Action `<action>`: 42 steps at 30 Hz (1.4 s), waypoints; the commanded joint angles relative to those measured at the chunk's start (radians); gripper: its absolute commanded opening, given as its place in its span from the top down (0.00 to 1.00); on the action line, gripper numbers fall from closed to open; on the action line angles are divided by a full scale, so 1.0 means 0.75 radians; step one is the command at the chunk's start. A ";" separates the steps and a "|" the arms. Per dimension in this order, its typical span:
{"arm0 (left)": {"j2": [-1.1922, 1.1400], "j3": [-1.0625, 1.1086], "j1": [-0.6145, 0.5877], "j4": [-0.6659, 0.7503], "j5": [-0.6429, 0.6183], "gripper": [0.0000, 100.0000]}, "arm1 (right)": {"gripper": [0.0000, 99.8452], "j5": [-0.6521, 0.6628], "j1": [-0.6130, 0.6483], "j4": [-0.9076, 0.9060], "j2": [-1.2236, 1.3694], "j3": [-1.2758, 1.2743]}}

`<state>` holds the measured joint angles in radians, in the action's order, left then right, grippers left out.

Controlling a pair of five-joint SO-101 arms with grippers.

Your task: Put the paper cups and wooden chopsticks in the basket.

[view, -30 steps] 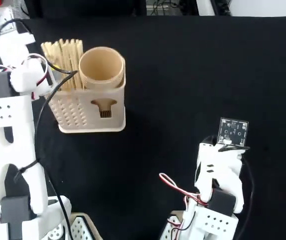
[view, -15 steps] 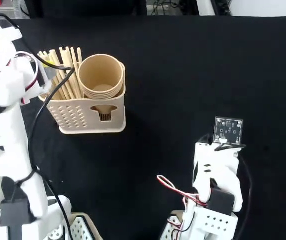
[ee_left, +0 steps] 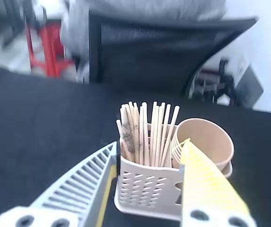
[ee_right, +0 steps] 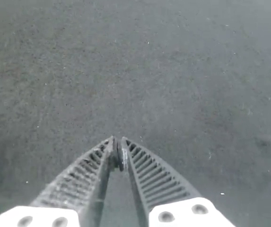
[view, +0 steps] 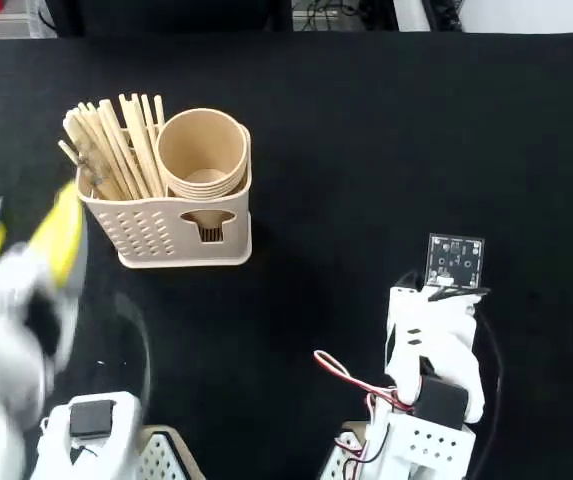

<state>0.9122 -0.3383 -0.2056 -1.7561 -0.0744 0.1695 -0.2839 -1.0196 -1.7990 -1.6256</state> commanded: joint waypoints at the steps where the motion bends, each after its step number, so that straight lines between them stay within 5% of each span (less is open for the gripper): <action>1: 0.248 0.236 -0.021 -0.002 0.084 0.78 | 0.98 0.094 0.049 0.035 -0.093 -0.050; 5: 0.483 0.537 -0.253 0.047 0.153 0.78 | 0.99 0.151 0.186 0.055 -0.087 -0.079; 12: 0.988 1.396 -0.621 0.473 0.225 0.78 | 0.99 0.147 0.278 0.053 -0.087 -0.079; 16: 1.250 1.859 -0.633 0.614 0.231 0.78 | 0.99 0.147 0.323 0.053 -0.087 -0.079; 25: 1.219 2.405 -0.631 0.839 0.233 0.88 | 0.99 0.147 0.354 0.053 -0.087 -0.079; 29: 1.207 2.730 -0.611 1.090 0.336 0.92 | 0.99 0.147 0.354 0.053 -0.089 -0.079; 33: 1.209 2.716 -0.594 1.019 0.462 0.92 | 0.98 0.147 0.354 0.053 -0.087 -0.079; 42: 1.209 2.716 -0.451 0.644 0.471 0.92 | 0.98 0.155 0.403 -0.033 -0.091 -0.079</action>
<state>1.8144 1.6794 -0.5631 -1.1976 0.2677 0.2785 -0.0123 -1.0303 -1.7990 -1.6855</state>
